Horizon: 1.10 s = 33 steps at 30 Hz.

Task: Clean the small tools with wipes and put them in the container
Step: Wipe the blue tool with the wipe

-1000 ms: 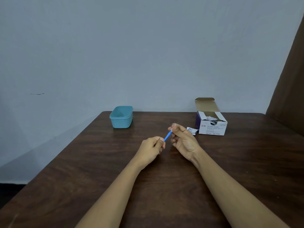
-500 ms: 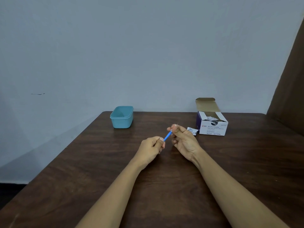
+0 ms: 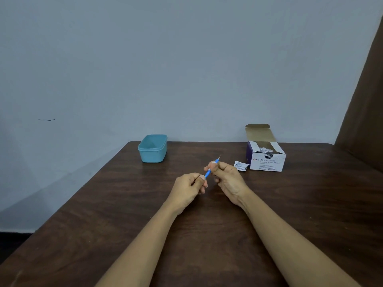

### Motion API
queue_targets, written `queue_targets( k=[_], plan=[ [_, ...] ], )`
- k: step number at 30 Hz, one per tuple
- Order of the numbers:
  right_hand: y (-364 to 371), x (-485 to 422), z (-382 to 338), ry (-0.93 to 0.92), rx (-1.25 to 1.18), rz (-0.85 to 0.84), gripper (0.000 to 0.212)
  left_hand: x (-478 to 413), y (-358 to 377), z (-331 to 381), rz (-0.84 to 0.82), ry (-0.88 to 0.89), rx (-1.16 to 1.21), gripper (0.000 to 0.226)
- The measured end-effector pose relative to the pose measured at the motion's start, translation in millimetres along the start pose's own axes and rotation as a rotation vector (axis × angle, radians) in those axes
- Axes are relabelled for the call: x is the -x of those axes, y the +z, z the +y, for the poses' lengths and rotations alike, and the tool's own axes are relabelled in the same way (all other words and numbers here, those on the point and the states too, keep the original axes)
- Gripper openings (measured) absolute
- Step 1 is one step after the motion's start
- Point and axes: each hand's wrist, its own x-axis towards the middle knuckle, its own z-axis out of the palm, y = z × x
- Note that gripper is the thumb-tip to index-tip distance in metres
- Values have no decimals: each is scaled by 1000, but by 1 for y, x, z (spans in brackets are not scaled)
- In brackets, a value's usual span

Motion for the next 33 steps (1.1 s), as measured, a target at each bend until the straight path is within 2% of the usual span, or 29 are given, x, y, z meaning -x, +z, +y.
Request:
queue_targets(
  k=[5,9,15,22,27,33],
  plan=[
    [0,-2,-1,57,-163,120,13,-2,2,-2,-4,17,39,28],
    [1,-2,-1,79,-204,183,11,-2,3,-2,-17,36,46,25],
    [2,-3,-1,98,-226,196,15,-3,3,-2,-29,36,9,19],
    [1,-6,0,103,-302,226,4,-2,3,-4,-53,32,36,20],
    [2,-5,0,97,-302,270,4,-2,3,-4,-53,32,20,19],
    [4,-4,1,53,-98,209,19,0,2,-4,-49,24,31,15]
  ],
)
